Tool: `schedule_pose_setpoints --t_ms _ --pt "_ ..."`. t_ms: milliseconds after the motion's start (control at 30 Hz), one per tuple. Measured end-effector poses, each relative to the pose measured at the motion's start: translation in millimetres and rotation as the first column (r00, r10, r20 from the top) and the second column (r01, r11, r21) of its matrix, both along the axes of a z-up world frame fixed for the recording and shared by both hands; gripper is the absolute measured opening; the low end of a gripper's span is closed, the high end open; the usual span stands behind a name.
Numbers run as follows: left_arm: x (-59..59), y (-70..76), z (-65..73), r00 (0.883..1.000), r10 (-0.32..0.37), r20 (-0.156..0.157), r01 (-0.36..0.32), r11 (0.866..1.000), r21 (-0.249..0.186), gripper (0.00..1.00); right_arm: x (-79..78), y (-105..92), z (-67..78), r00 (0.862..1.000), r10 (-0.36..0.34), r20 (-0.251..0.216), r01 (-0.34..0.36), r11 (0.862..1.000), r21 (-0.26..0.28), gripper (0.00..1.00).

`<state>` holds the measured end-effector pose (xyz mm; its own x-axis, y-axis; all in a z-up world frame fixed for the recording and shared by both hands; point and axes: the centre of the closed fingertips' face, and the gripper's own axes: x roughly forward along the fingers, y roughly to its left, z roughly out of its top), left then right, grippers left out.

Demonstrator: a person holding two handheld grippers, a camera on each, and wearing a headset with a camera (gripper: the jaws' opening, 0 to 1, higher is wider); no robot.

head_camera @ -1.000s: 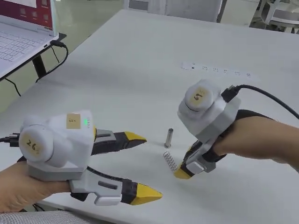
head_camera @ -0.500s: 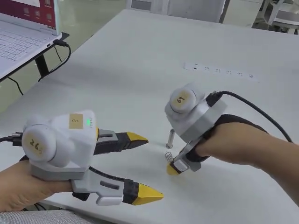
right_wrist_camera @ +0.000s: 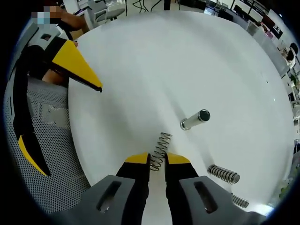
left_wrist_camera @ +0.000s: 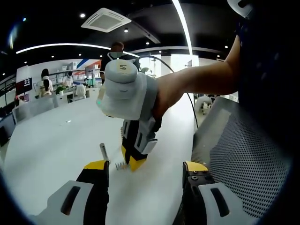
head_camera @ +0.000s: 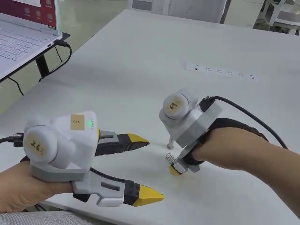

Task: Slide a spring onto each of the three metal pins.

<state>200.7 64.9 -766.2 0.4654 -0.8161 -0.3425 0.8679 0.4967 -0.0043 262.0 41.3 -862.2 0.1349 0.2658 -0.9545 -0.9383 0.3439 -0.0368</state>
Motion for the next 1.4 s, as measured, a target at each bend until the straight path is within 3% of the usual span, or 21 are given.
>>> schedule_pose_setpoints --t_ms 133,367,533,633,800,900,967,1067,1100,1267,1400 --pt "-0.3 -0.5 0.1 1.0 -0.002 0.001 0.002 1.0 0.004 0.59 -0.4 -2.1 -0.9 0.998 0.057 0.013 -0.057 0.998 -0.016 0.1" --pt "-0.6 0.2 -1.5 1.0 -0.007 0.0 0.007 1.0 0.011 0.58 -13.6 -3.1 9.0 0.992 0.122 -0.004 -0.122 0.992 0.012 0.09" --pt "-0.3 0.6 -3.2 1.0 -0.015 -0.005 0.015 1.0 0.022 0.57 -35.6 0.2 29.2 0.973 0.224 -0.055 -0.22 0.972 0.08 0.09" --pt "0.6 1.0 -2.8 1.0 -0.019 -0.003 0.019 0.999 0.027 0.55 -38.5 0.0 43.3 0.962 0.271 -0.026 -0.268 0.959 0.088 0.09" --pt "1.0 -1.3 0.7 1.0 -0.029 -0.002 0.029 0.999 0.027 0.52 -46.0 1.2 65.1 0.948 0.318 -0.016 -0.314 0.943 0.107 0.09" --pt "1.6 -2.0 3.1 0.999 -0.032 0.003 0.032 0.999 0.025 0.49 -52.8 1.4 74.4 0.93 0.368 -0.013 -0.364 0.924 0.115 0.09" --pt "1.1 -2.8 5.2 0.999 -0.037 0.005 0.037 0.999 0.022 0.46 -59.4 2.4 80.6 0.904 0.429 0.002 -0.426 0.897 0.116 0.09" --pt "-0.9 -3.8 5.7 0.999 -0.053 0.007 0.053 0.998 0.028 0.4 -65.7 3.2 85.2 0.882 0.472 0.013 -0.47 0.875 0.118 0.09" --pt "-1.3 -4.1 5.9 0.998 -0.056 0.008 0.055 0.998 0.029 0.37 -66.1 3.3 85.7 0.881 0.474 0.015 -0.472 0.874 0.119 0.09" --pt "-6.3 -9.8 9.8 0.996 -0.084 0.009 0.084 0.996 0.019 0.28 -75.3 4.4 87.8 0.844 0.537 0.018 -0.534 0.835 0.134 0.09" --pt "-7.9 -12.1 10.6 0.995 -0.098 0.008 0.098 0.995 0.014 0.23 -77.8 5.5 88.7 0.83 0.557 0.022 -0.555 0.822 0.131 0.09"
